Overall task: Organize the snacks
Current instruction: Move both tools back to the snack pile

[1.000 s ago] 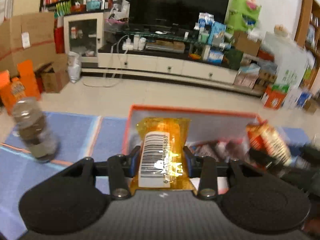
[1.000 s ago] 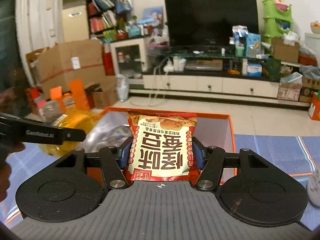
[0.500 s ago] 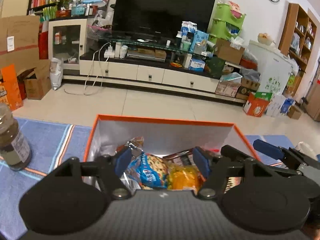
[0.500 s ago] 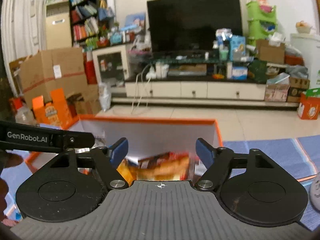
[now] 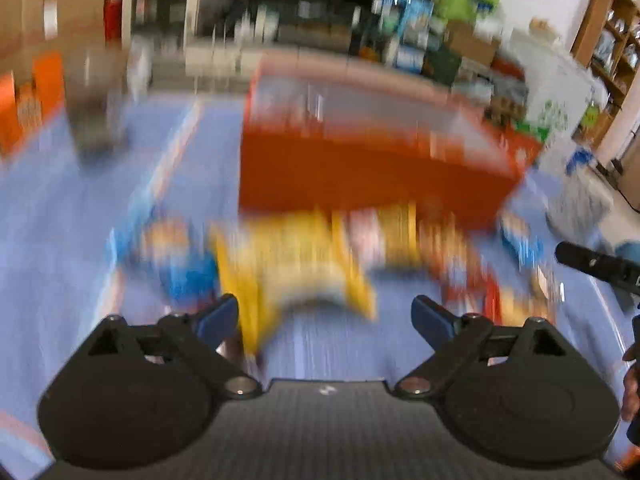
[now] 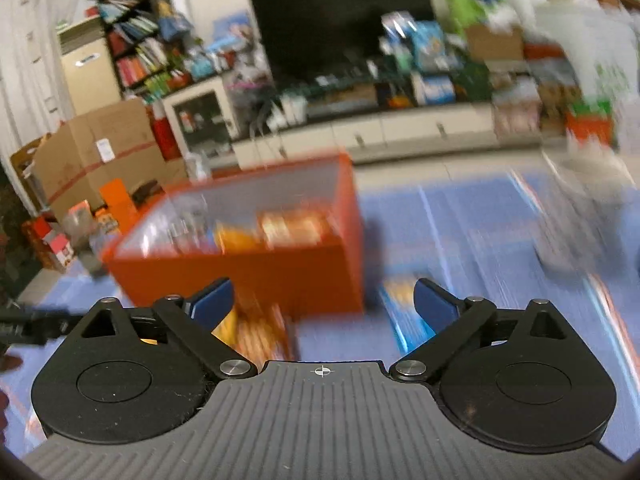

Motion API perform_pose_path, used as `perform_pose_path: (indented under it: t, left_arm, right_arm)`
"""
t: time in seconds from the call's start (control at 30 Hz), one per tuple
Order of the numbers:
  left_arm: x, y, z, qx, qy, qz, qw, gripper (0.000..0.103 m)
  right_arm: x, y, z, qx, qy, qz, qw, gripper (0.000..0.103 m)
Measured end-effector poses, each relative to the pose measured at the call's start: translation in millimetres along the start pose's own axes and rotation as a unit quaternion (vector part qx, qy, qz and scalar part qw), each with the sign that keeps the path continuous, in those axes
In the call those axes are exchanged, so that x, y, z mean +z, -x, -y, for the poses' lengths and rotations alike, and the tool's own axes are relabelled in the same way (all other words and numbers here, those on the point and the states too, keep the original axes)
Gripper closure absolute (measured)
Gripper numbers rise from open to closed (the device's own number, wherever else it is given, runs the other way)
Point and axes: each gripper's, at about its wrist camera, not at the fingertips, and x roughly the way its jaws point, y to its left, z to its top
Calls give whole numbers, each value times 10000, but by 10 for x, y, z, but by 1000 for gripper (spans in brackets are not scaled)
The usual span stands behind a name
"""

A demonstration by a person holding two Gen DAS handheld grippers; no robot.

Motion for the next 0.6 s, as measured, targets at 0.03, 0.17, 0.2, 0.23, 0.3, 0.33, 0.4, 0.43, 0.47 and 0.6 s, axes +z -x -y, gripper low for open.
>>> perform_pose_path:
  t: [0.03,0.17,0.2,0.23,0.3,0.33,0.4,0.43,0.47,0.6]
  left_arm:
    - [-71,-55,-17,-102,90,-237,9996,11]
    - [13,-74,19,41,147,-77,9999,11]
    - [29,-39,9,165,112,70,9998,11]
    - [44,4,-6,271,66,218,9994,11]
    - [57,62,-75,477,90,419,9979,11]
    - [77,67,-128,508,170,455,9975,11]
    - [114,61,-233,441,408,473,9971,11]
    - [132,67,-292,371,528,481,9968,11]
    - [148,82,-344,329,619,500,9963,11]
    - [190,305,-525,576,833,843,9913,11]
  right_arm:
    - [-128,40,74,5,5,-144,9999,13]
    - [-479,51,136,-367,681,-472,9959,15]
    - [-485,12,109,-394,821,-521,9945,18]
    - [-457,-34,52,-310,895,-530,9941,20]
    - [-387,-96,-43,15,921,-460,9947,19]
    - [-355,-135,-126,115,999,-440,9940,18]
    - [-332,-237,-245,159,1153,-392,9924,16]
    - [-338,-304,-282,240,1190,-448,9916,16]
    - [-341,-375,-306,313,1185,-590,9907,16]
    - [-502,-466,-387,205,1239,-953,9875,18]
